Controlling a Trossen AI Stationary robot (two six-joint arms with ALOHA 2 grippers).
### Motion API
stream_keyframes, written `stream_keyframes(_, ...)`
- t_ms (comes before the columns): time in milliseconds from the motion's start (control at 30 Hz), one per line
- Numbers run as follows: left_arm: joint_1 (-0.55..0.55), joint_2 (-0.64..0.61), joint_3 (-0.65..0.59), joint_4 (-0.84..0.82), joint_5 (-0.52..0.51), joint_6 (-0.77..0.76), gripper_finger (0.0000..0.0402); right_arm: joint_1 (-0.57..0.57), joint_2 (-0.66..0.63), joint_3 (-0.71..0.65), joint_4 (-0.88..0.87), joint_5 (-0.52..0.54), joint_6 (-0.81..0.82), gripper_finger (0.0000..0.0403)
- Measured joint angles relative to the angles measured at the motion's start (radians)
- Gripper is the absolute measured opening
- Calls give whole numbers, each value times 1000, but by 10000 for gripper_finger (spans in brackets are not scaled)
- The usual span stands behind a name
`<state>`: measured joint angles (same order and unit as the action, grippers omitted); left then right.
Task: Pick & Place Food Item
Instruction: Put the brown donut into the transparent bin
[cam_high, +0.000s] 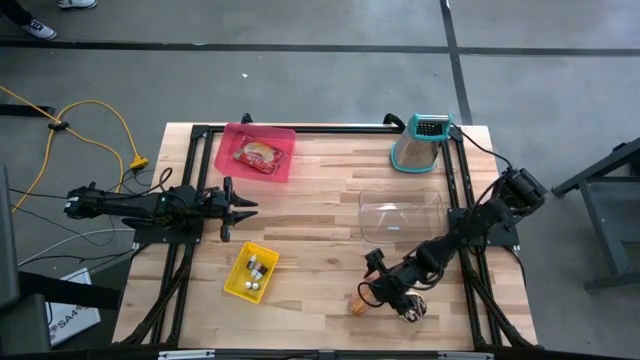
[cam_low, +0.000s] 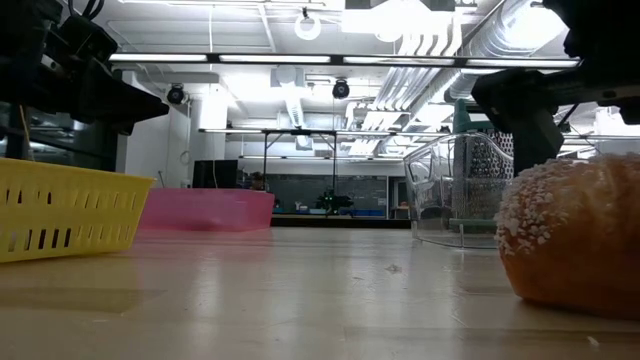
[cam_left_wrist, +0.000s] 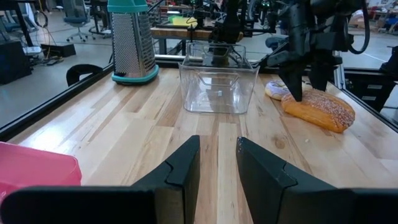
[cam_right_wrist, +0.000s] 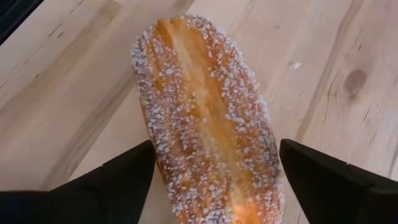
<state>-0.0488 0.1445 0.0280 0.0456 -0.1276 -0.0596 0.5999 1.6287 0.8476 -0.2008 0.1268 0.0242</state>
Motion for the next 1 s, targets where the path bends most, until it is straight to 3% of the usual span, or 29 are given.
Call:
stream_keyframes(300,0,0,0,0,0,0,100,0,0,0,-5,0,-2,244)
stream_keyframes(533,0,0,0,0,0,0,100,0,0,0,-5,0,-2,197)
stream_keyframes(733,0,0,0,0,0,0,100,0,0,0,-3,0,-3,175)
stream_keyframes(1000,0,0,0,0,0,0,100,-1,-55,-1,39,12,-58,178)
